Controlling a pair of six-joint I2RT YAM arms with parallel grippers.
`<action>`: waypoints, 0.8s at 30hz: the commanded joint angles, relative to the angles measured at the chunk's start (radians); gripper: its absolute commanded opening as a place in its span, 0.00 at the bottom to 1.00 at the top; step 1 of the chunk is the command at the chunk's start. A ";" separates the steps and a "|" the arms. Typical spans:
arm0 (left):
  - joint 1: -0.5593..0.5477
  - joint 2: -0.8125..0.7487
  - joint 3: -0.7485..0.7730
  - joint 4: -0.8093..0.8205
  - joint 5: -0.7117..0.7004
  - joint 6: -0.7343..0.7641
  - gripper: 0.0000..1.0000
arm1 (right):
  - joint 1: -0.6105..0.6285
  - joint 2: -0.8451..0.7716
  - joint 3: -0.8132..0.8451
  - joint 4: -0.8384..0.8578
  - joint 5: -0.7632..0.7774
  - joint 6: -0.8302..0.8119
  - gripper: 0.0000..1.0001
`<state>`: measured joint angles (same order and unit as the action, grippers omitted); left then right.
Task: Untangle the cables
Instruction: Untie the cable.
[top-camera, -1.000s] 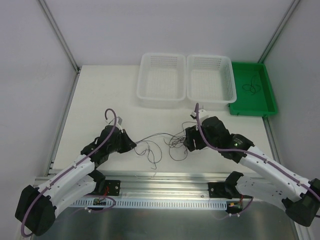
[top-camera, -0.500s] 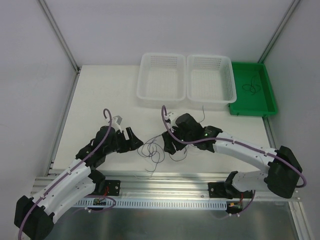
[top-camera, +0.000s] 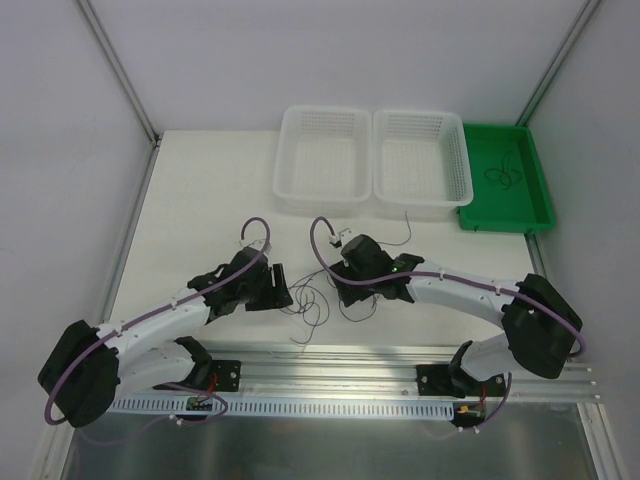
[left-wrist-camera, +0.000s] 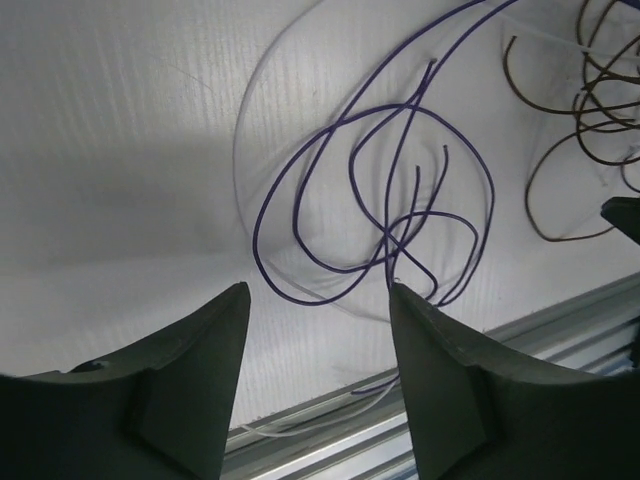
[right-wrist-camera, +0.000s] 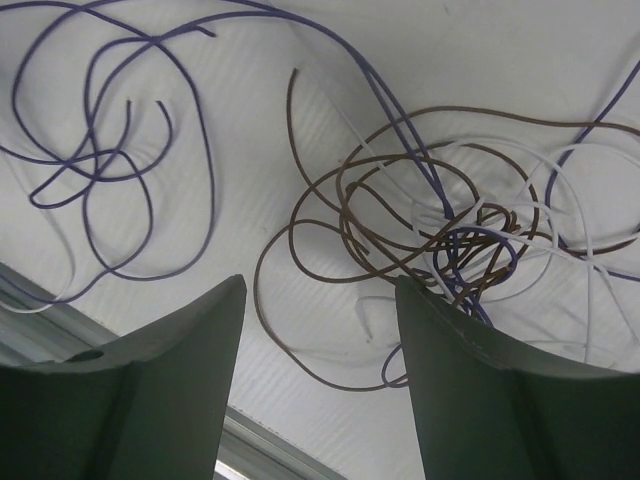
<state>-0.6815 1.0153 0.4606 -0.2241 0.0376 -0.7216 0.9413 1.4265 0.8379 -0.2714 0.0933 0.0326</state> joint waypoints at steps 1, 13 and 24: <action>-0.047 0.074 0.059 0.003 -0.135 -0.018 0.56 | -0.007 0.003 -0.016 0.034 0.071 0.029 0.65; -0.104 0.233 0.121 0.003 -0.249 -0.053 0.29 | -0.030 0.017 -0.052 0.069 0.085 0.041 0.64; -0.125 0.068 0.157 -0.105 -0.306 -0.016 0.00 | -0.142 -0.012 -0.125 0.089 0.062 0.113 0.63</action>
<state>-0.7990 1.1763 0.5678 -0.2539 -0.2073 -0.7647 0.8402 1.4364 0.7338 -0.1932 0.1501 0.0921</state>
